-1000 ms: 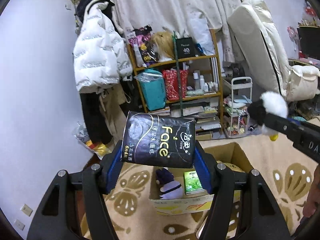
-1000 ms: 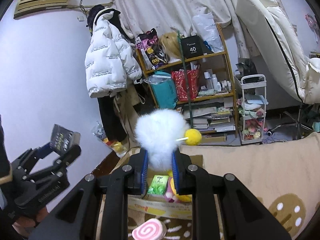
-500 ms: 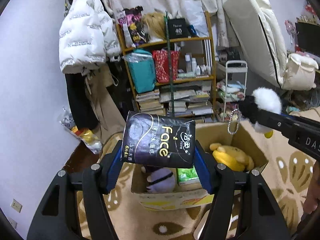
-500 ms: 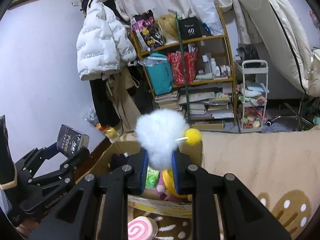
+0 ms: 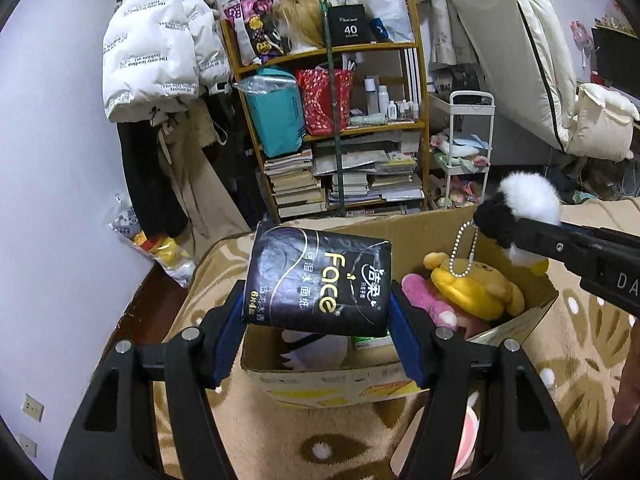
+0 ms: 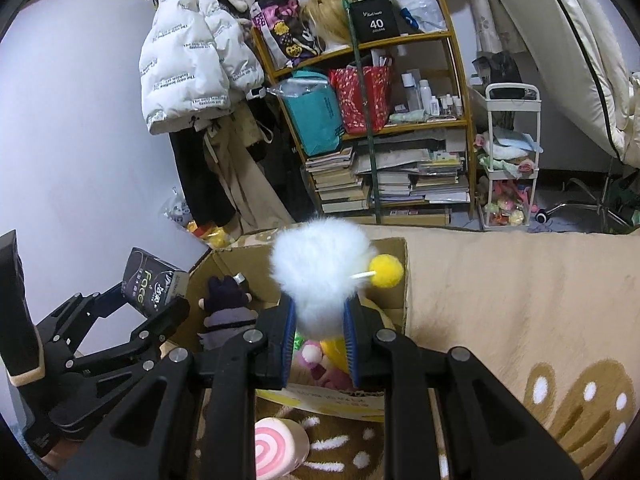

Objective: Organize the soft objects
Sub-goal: 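Open both tools to drop the items into the box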

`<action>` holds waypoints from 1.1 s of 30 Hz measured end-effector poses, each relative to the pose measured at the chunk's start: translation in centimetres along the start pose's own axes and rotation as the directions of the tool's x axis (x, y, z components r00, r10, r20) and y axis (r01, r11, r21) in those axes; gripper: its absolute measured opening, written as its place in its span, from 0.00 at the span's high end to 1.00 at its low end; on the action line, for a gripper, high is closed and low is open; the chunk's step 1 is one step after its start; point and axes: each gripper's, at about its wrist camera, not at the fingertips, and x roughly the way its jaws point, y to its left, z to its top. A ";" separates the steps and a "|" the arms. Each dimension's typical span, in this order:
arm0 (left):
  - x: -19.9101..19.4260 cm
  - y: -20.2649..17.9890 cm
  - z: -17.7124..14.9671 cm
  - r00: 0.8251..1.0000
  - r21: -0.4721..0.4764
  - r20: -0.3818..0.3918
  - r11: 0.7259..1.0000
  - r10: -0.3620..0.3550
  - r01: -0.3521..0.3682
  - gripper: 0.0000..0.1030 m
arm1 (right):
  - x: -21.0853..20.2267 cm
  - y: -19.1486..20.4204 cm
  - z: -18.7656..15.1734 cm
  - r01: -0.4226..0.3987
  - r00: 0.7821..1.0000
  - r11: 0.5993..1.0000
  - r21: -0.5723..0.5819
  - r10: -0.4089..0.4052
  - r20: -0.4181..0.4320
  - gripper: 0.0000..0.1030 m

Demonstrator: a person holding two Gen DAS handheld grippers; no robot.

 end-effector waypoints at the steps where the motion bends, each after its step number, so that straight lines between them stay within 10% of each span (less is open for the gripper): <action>1: 0.1 0.0 0.0 1.000 0.000 -0.003 1.000 0.000 0.000 0.36 | 0.1 0.0 -0.1 0.006 1.000 1.000 0.002 -0.006 -0.003 0.78; 21: -1.4 1.0 -0.8 0.998 -0.050 -0.050 0.998 0.038 -0.040 0.21 | 0.2 -0.1 -1.5 0.035 0.996 0.999 -0.010 -0.036 -0.078 0.77; 33: -5.6 0.8 -1.7 0.999 -0.066 -0.036 0.998 0.020 -0.022 0.11 | -4.3 0.3 -1.8 0.109 0.993 0.994 -0.013 -0.109 -0.035 0.34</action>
